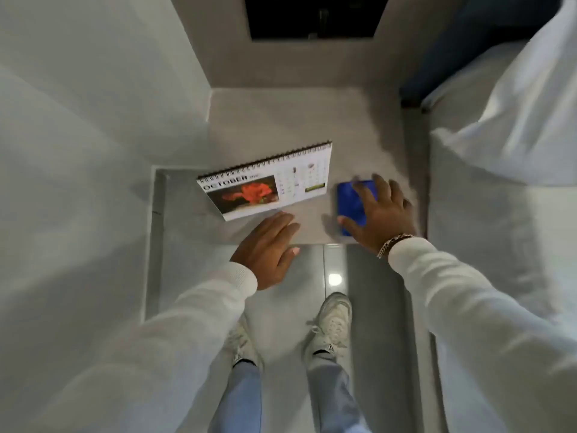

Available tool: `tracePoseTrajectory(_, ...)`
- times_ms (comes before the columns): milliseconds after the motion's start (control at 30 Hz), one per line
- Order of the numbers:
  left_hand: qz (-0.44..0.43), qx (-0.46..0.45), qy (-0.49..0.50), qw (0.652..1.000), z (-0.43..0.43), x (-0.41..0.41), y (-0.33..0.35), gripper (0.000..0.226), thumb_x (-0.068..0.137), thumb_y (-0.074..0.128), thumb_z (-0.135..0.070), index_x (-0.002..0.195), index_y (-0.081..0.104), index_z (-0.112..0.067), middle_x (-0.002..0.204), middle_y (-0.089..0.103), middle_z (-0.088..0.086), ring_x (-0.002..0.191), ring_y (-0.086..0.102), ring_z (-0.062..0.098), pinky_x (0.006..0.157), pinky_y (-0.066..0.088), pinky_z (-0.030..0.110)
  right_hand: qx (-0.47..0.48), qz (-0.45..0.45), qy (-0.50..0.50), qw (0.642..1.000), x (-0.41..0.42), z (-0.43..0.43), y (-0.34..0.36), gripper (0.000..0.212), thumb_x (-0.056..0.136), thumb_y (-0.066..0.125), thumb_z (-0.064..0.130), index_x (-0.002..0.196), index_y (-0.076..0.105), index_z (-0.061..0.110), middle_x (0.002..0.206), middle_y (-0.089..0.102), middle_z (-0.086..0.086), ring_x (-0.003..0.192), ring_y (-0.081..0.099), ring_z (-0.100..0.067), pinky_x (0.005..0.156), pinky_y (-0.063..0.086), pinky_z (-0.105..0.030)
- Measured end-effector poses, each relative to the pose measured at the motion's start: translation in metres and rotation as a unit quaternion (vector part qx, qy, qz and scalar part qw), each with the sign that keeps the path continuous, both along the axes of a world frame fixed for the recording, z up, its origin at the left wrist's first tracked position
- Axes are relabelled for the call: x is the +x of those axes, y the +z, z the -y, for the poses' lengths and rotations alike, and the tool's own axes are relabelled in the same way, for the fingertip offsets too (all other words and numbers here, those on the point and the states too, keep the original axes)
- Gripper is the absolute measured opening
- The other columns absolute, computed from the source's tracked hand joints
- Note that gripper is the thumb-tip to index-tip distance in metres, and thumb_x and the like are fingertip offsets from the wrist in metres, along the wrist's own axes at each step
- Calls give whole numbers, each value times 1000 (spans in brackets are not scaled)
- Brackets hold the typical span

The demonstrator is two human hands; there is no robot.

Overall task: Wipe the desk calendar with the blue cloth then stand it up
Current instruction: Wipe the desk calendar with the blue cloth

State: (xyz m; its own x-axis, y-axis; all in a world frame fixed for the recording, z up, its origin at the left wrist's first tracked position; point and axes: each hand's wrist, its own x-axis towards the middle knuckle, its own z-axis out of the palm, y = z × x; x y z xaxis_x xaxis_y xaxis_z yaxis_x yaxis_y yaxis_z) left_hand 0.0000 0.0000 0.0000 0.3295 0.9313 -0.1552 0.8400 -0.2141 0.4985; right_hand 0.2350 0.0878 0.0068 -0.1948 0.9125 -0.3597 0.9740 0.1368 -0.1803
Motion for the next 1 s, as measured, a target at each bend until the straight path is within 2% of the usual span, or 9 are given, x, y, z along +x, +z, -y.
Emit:
tracePoseTrajectory(100, -61, 21, -49, 997, 1, 0, -52, 51, 93, 50, -26, 139, 45, -2, 151, 40, 20, 143, 32, 37, 117, 27, 53, 23, 25, -18, 999, -5, 8, -45, 78, 82, 51, 68, 145, 29, 30, 161, 16, -17, 143, 16, -50, 109, 24, -67)
tracePoseTrajectory(233, -142, 8, -68, 988, 4, -3, -92, 65, 93, 37, -38, 149, 24, -9, 161, 18, 14, 150, 12, 32, 120, 15, 53, 59, 10, -58, 997, -8, 19, -77, 69, 86, 54, 58, 144, 32, 28, 161, 17, -17, 140, 20, -54, 104, 31, -67)
tracePoseTrajectory(400, -182, 33, -74, 980, 7, -4, -113, 74, 90, 38, -46, 152, 13, -13, 163, 12, 11, 151, 5, 30, 121, 10, 53, 140, -8, -66, 988, -10, 15, -88, 54, 85, 61, 39, 134, 47, 22, 152, 37, -22, 119, 43, -55, 88, 45, -61)
tracePoseTrajectory(500, -191, 19, -74, 979, 8, -4, -111, 77, 90, 40, -48, 152, 11, -13, 163, 10, 12, 151, 3, 30, 119, 13, 55, 151, -22, -76, 985, -10, 15, -88, 49, 82, 64, 28, 128, 54, 17, 146, 44, -24, 105, 51, -51, 86, 48, -56)
tracePoseTrajectory(600, -162, -39, -74, 983, 5, -1, -94, 74, 92, 38, -47, 152, 14, -11, 163, 9, 12, 151, 1, 30, 119, 14, 56, 137, -49, -93, 985, -7, 22, -84, 47, 81, 67, 21, 126, 58, 14, 145, 46, -25, 98, 52, -51, 84, 50, -56)
tracePoseTrajectory(733, -26, -73, -85, 993, -2, -7, -53, 64, 96, 45, -34, 150, 22, -9, 162, 12, 12, 151, 3, 26, 119, 18, 51, 95, -111, -135, 980, -11, 42, -74, 50, 77, 74, 17, 125, 60, 16, 146, 47, -22, 99, 52, -53, 86, 51, -57)
tracePoseTrajectory(867, 44, 50, -146, 987, -18, -26, 4, 52, 93, 54, -19, 142, 41, -4, 155, 34, 13, 148, 21, 28, 118, 26, 49, 92, -243, -228, 938, -34, 62, -61, 48, 80, 67, 20, 127, 60, 18, 144, 51, -16, 113, 56, -46, 98, 46, -50)
tracePoseTrajectory(933, 44, 122, -179, 975, -35, -39, 29, 52, 92, 51, -17, 142, 41, -5, 155, 35, 12, 148, 22, 27, 120, 22, 46, 141, -325, -271, 895, -57, 72, -52, 49, 79, 60, 18, 128, 59, 16, 141, 55, -15, 123, 55, -39, 103, 45, -52)
tracePoseTrajectory(1000, 12, 155, -200, 967, -61, -53, 46, 57, 92, 48, -19, 145, 34, -6, 158, 30, 13, 149, 17, 28, 121, 17, 47, 187, -394, -317, 842, -84, 75, -47, 51, 81, 57, 13, 131, 56, 14, 138, 57, -14, 124, 56, -35, 102, 47, -55)
